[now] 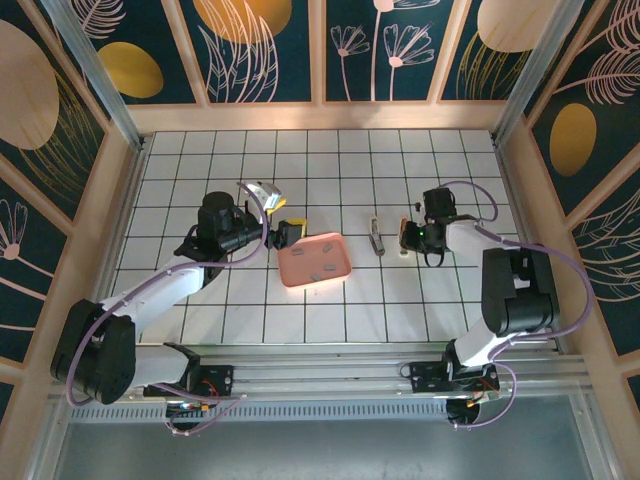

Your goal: Load the staples into the stapler

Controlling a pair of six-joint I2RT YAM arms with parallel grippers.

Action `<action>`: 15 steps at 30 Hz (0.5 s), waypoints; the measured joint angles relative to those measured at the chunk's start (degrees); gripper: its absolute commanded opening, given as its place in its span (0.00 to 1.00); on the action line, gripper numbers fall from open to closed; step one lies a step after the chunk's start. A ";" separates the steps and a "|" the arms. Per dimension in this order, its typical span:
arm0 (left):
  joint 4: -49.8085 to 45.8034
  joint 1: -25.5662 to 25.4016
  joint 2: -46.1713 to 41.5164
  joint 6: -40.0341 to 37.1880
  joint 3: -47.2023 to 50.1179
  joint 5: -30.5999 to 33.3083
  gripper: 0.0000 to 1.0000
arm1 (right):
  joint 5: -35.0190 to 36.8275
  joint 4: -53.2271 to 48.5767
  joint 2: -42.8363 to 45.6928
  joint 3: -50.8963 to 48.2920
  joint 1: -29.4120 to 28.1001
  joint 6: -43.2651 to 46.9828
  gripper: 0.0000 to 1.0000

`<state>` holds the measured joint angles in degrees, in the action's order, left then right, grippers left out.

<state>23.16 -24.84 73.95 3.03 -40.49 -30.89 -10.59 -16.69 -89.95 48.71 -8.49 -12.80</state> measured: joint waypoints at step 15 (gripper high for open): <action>-7.04 -1.97 4.87 1.29 -11.10 6.88 0.84 | -10.14 8.22 17.09 -9.18 6.34 -5.73 0.24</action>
<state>16.12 -26.81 78.83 4.32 -51.59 -24.01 -20.73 -8.47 -72.86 39.53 -2.15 -18.52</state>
